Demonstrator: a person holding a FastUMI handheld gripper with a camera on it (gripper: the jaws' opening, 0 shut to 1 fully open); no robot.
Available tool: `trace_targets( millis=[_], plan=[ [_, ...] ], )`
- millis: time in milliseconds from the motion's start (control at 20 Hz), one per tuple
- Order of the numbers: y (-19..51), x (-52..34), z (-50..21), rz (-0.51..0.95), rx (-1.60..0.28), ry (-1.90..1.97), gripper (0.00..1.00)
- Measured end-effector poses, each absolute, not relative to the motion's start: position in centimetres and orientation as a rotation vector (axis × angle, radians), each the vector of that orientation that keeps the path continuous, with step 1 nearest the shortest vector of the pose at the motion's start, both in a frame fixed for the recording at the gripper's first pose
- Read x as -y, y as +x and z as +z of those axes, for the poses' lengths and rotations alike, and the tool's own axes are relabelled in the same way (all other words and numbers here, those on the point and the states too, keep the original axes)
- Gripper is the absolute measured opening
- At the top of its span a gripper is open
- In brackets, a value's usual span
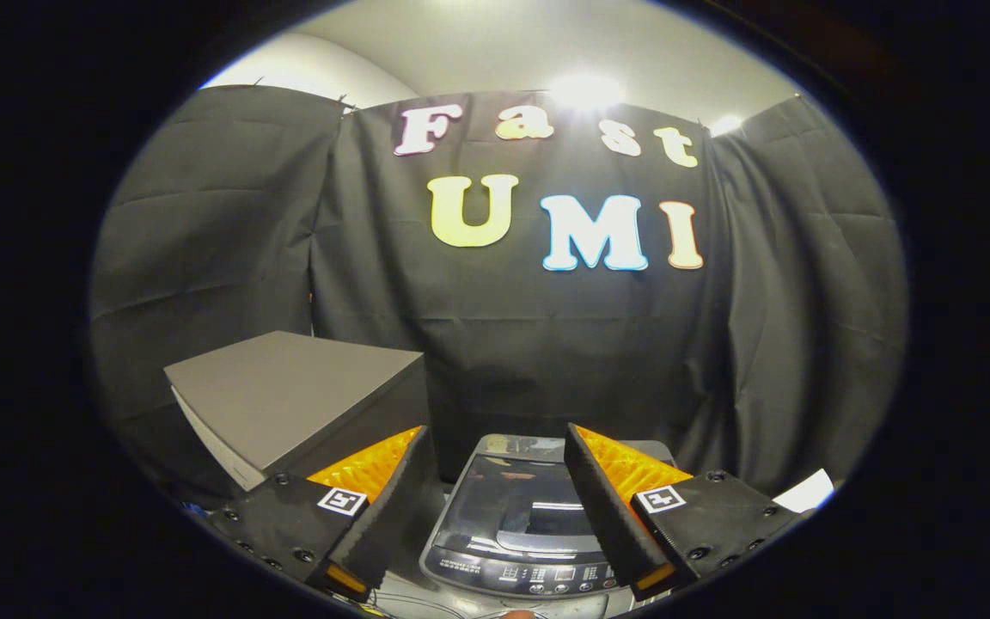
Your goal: Put the clothes into the washing machine and then close the washing machine lid.
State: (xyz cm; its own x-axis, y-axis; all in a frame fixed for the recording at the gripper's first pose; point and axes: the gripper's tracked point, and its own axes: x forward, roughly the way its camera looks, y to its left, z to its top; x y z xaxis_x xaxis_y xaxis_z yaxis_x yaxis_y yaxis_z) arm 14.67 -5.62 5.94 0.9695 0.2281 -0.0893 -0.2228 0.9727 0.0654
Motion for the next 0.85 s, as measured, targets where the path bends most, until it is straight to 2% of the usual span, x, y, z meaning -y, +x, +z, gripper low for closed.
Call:
trace_targets(
  millis=[300, 850],
  plan=[
    [9.9, 5.1, 4.6, 0.191, 0.045, -0.038, 0.99],
    [5.8, 7.4, 0.5, 0.086, -0.021, 0.042, 0.97]
  ],
)
